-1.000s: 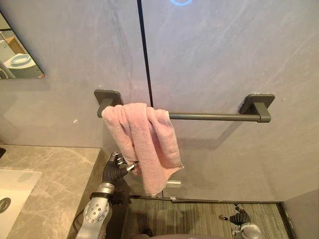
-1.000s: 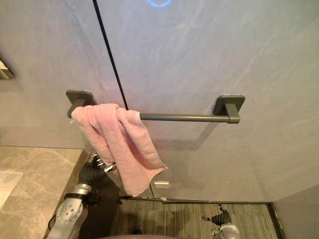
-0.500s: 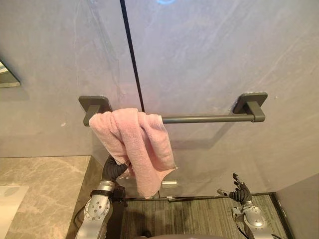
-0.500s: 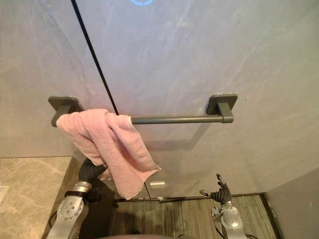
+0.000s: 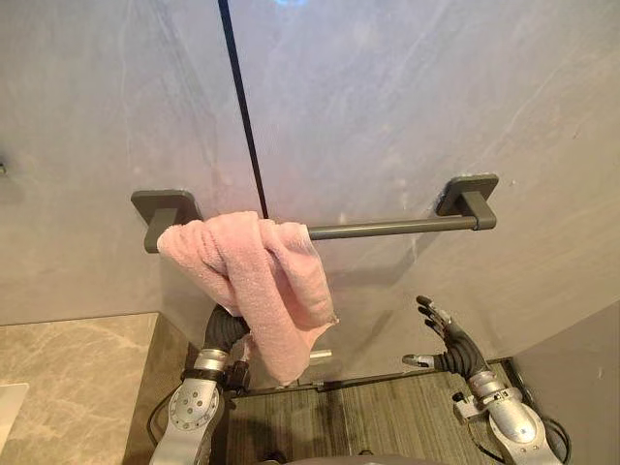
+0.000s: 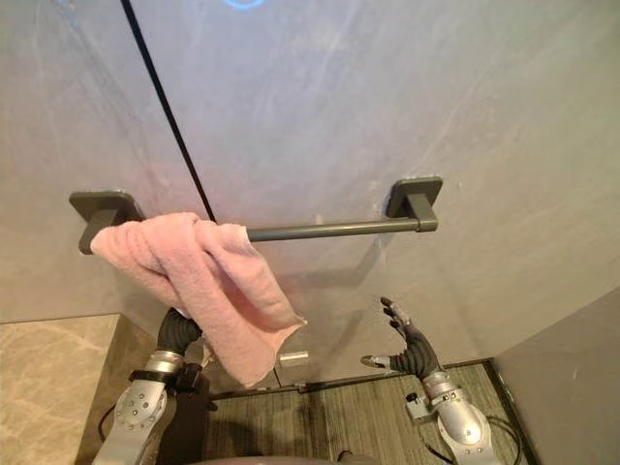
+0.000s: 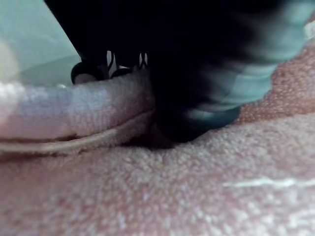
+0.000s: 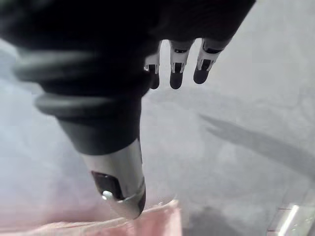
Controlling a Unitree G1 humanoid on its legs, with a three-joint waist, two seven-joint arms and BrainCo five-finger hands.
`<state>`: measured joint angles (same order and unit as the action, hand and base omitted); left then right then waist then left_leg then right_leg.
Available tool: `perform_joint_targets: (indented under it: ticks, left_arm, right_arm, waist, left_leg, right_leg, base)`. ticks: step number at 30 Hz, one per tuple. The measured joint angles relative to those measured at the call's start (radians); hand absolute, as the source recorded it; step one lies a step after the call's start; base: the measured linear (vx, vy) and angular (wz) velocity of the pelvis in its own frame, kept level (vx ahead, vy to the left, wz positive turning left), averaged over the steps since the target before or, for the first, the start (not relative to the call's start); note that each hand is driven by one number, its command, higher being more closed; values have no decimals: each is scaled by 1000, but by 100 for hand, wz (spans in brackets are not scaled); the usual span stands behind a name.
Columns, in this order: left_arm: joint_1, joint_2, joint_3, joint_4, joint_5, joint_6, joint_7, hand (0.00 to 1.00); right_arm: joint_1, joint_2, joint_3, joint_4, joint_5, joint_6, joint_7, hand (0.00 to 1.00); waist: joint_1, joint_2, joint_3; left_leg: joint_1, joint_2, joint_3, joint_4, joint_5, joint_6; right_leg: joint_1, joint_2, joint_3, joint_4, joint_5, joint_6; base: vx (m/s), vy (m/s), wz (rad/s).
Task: Organize washtable
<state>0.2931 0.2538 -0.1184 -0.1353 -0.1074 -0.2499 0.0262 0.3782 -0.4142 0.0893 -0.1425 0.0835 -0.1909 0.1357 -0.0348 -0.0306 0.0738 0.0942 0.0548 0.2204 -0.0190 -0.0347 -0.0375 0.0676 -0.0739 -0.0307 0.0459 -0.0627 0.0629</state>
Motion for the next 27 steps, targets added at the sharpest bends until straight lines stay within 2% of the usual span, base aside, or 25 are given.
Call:
perform_joint_targets:
  ticks: [10, 16, 21, 24, 26, 27]
  left_arm:
    - [-8, 33, -39, 0, -19, -12, -4, 100]
    - [-12, 25, -51, 0, -38, -20, -4, 100]
    - [-13, 21, -69, 2, -38, -21, -3, 100]
    - [-34, -9, -73, 18, -38, -21, -4, 100]
    - [-39, -15, -73, 19, -38, -22, -4, 100]
    - [-39, -15, -74, 21, -38, -22, -4, 100]
  right_arm:
    - [-124, -107, 167, -13, 227, -5, 67, 0]
    - [-246, -98, 270, 1, 262, -4, 66, 0]
    - [-297, -53, 313, 34, 261, -3, 65, 0]
    - [-317, -14, 322, 72, 260, -3, 63, 0]
    - [-336, 2, 328, 98, 260, 0, 61, 0]
    - [-350, 10, 335, 108, 260, 0, 60, 100]
  waist:
    - [5, 3, -1]
    - [24, 5, -3]
    - [30, 10, -6]
    - [48, 19, -12]
    - [47, 19, -12]
    - [48, 19, -12]
  left_leg:
    - [0, -1, 2, -2, -1, 1]
    - [-10, -3, -13, -1, 1, 2]
    - [-14, -4, -31, -2, 6, 2]
    - [-13, -6, -42, -15, 17, 4]
    - [-15, -7, -54, -21, 24, 3]
    - [-14, -7, -59, -31, 33, 3]
  right_leg:
    - [-4, 0, 5, 3, 0, 1]
    - [-6, -1, -6, 2, 0, 1]
    - [-1, -2, -21, 3, 0, 1]
    - [-1, -4, -30, 3, 0, 1]
    - [0, -4, -41, 3, 0, 1]
    - [0, -4, -47, 4, 1, 1]
  base:
    - [-4, 0, -2]
    - [6, -8, 6]
    - [-5, -17, 12]
    - [-27, -12, 9]
    - [-42, -22, 17]
    - [-61, -34, 19]
